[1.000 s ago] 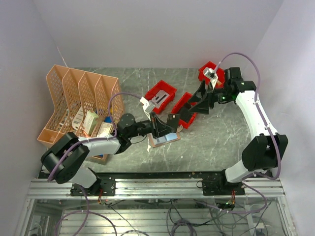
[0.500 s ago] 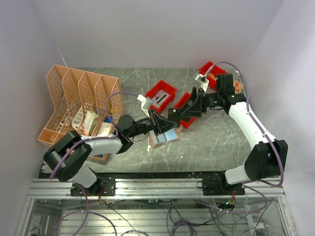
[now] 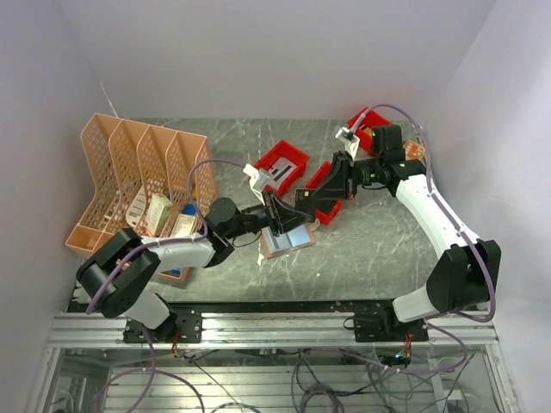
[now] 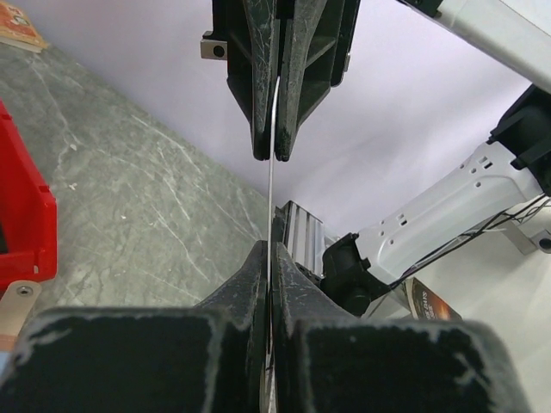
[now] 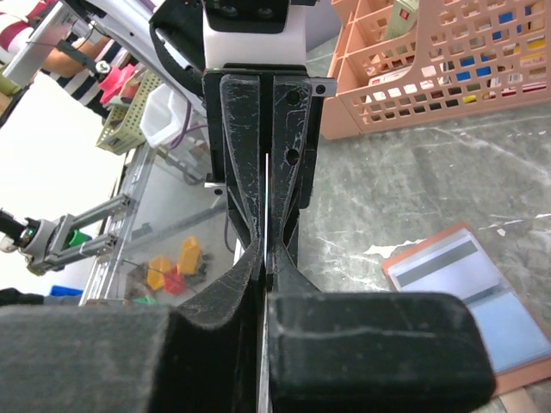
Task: Put the credit cards into the card holder
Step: Pick up the credit card from the storage box.
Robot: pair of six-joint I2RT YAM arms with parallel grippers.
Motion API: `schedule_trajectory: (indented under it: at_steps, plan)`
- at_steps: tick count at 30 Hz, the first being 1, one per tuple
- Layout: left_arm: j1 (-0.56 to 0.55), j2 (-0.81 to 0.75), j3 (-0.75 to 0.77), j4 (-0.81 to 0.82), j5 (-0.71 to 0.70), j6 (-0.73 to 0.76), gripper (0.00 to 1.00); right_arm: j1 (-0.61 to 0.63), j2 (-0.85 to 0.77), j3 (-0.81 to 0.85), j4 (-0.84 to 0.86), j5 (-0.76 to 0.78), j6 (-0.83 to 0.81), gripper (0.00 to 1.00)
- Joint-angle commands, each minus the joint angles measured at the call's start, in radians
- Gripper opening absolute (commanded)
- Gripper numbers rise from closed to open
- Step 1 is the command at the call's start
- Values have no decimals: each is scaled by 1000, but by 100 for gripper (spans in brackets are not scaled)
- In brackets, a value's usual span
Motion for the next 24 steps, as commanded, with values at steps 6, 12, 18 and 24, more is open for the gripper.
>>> schedule_trajectory:
  at_steps: [6, 12, 18, 24]
  plan:
    - [-2, -110, -42, -172, -103, 123, 39, 4, 11, -27, -5, 84, -64, 0]
    - [13, -283, -189, -452, -374, 132, 47, -13, 33, -191, 152, 262, 3, 0]
    - [13, -296, -237, -491, -458, 26, 45, -13, 154, -218, 206, 368, 51, 0]
    - [15, -178, -195, -496, -525, -2, 35, -5, 217, -265, 303, 463, 175, 0]
